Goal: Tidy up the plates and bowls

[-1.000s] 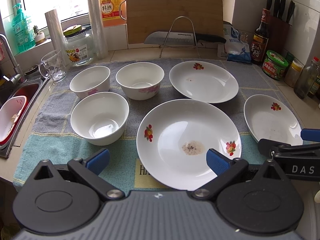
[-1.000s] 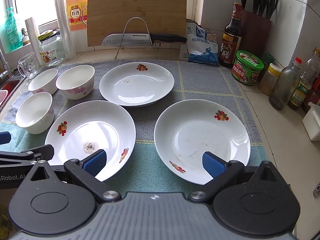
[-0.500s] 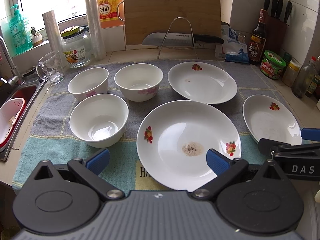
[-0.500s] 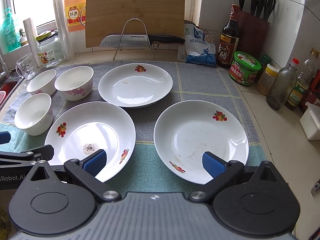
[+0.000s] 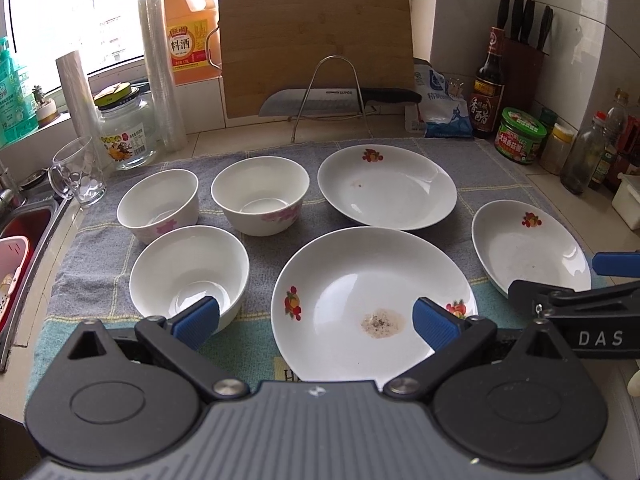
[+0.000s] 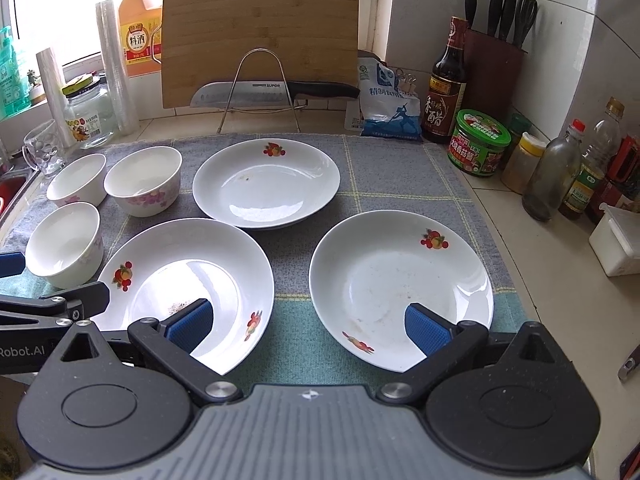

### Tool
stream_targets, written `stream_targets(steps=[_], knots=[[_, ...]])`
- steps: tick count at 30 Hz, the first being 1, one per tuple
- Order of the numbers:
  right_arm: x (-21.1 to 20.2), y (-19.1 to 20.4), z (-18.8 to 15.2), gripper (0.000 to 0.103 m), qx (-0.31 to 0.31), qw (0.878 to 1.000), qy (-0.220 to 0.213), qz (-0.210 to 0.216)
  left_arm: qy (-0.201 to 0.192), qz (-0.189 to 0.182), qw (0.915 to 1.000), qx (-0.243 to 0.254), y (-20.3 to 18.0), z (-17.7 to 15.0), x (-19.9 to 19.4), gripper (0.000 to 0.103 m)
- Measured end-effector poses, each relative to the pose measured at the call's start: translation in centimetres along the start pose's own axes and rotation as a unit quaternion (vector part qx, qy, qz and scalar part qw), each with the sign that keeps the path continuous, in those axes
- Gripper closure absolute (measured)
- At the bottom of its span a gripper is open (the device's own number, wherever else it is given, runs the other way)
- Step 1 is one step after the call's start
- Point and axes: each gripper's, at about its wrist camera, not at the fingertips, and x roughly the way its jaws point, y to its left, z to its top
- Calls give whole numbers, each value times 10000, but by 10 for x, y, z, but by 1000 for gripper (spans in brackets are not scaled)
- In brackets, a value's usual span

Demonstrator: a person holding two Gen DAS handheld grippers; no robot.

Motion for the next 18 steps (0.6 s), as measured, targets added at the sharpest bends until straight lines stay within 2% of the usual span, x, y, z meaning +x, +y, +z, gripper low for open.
stream_targets(steps=[9, 15, 18], knots=[[-8, 10, 1, 0, 93, 9993, -254, -239, -249, -428, 9980, 383, 11, 12, 5, 1], [-14, 9, -6, 0, -44, 9972, -552, -494, -420, -768, 9940, 649, 13, 18, 10, 1], [-16, 3, -11, 0, -76, 9960, -620, -633, -467, -1051, 9909, 693, 13, 24, 13, 1]])
